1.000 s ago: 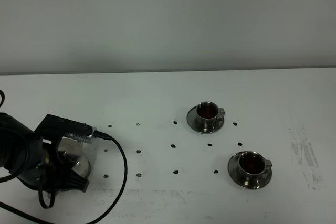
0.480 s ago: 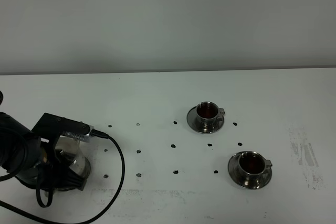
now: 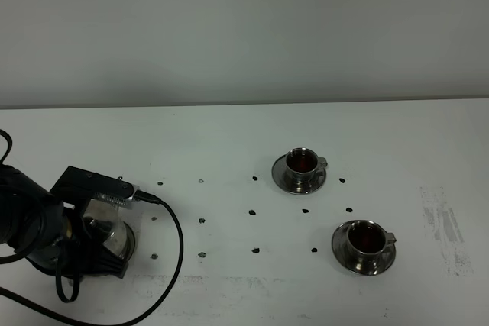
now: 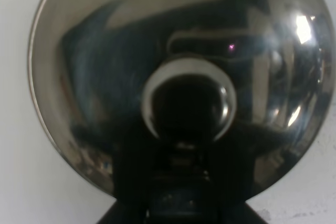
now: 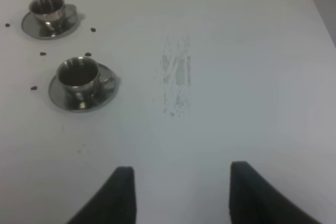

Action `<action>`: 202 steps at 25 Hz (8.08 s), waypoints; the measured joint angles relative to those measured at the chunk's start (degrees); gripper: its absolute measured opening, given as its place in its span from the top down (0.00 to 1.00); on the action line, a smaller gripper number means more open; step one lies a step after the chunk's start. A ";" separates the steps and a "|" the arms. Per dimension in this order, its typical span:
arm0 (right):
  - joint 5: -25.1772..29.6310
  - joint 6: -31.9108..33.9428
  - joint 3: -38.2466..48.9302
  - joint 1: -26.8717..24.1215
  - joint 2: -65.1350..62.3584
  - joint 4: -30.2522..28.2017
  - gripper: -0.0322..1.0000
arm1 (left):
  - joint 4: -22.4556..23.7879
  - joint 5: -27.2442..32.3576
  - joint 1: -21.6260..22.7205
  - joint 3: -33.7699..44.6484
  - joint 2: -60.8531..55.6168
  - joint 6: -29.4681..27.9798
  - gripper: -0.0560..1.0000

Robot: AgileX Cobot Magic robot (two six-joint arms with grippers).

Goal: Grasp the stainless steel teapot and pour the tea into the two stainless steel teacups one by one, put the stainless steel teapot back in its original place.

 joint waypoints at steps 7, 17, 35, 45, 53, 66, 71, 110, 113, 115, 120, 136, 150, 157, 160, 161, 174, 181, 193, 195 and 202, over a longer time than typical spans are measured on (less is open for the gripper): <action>0.00 0.00 0.00 0.00 0.00 0.00 0.56 | -0.05 -0.01 0.00 0.00 0.00 -0.18 0.71; 0.00 0.00 0.00 0.00 0.00 0.00 0.56 | -0.10 -0.25 0.00 0.00 0.00 -0.24 0.71; 0.00 0.00 0.00 0.00 0.00 0.00 0.56 | -0.10 -0.38 0.00 0.00 0.00 -2.02 0.56; 0.00 0.00 0.00 0.00 0.00 0.00 0.56 | -1.12 1.58 0.00 0.00 -2.67 -2.78 0.56; 0.00 0.00 0.00 0.00 0.00 0.00 0.56 | -2.96 6.29 0.00 0.00 -8.84 -2.82 0.56; 0.00 0.00 0.00 0.00 0.00 0.00 0.56 | -2.91 27.58 0.00 0.00 -32.50 -2.22 0.59; 0.00 0.00 0.00 0.00 0.00 0.00 0.56 | -1.43 38.96 0.00 0.00 -41.37 -1.85 0.75; 0.00 0.00 0.00 0.00 0.00 0.00 0.56 | -13.43 42.34 0.04 15.06 -81.40 3.14 0.82; 0.00 0.00 0.00 0.00 0.00 0.00 0.56 | -13.43 42.34 0.04 15.06 -82.46 2.76 0.71; 0.00 0.00 0.00 0.00 0.00 0.00 0.56 | -13.43 42.34 0.04 15.06 -83.39 2.63 0.65; 0.00 0.00 0.00 0.00 0.00 0.00 0.56 | -13.48 42.34 3.33 15.06 -85.59 1.99 0.61; 0.00 0.00 0.00 0.00 0.00 0.00 0.56 | -22.00 42.34 19.26 15.98 -92.57 16.45 0.60; 0.00 0.00 0.00 0.00 0.00 0.00 0.56 | -25.42 35.28 19.26 18.57 -94.49 17.67 0.60; 0.00 0.00 0.00 0.00 0.00 0.00 0.56 | -25.42 34.95 19.26 18.78 -96.69 17.67 0.60; 0.00 0.00 0.00 0.00 0.00 0.00 0.56 | -25.36 35.01 19.26 18.78 -97.45 17.67 0.60; 0.00 0.00 0.00 0.00 0.00 0.00 0.56 | -25.32 35.01 19.26 18.78 -97.45 17.67 0.60; 0.00 0.00 0.00 0.00 0.00 0.00 0.56 | -25.32 35.02 19.26 18.84 -98.00 17.67 0.60; 0.00 0.00 0.00 0.00 0.00 0.00 0.56 | -25.32 34.98 19.26 18.84 -98.06 17.67 0.60; 0.00 0.00 0.00 0.00 0.00 0.00 0.56 | -25.32 34.98 19.26 18.84 -97.69 17.67 0.60; 0.00 0.00 0.00 0.00 0.00 0.00 0.56 | -25.32 34.98 19.26 18.84 -97.69 17.67 0.60; 0.00 0.00 0.00 0.00 0.00 0.00 0.56 | -25.32 34.98 19.26 18.84 -97.69 17.67 0.60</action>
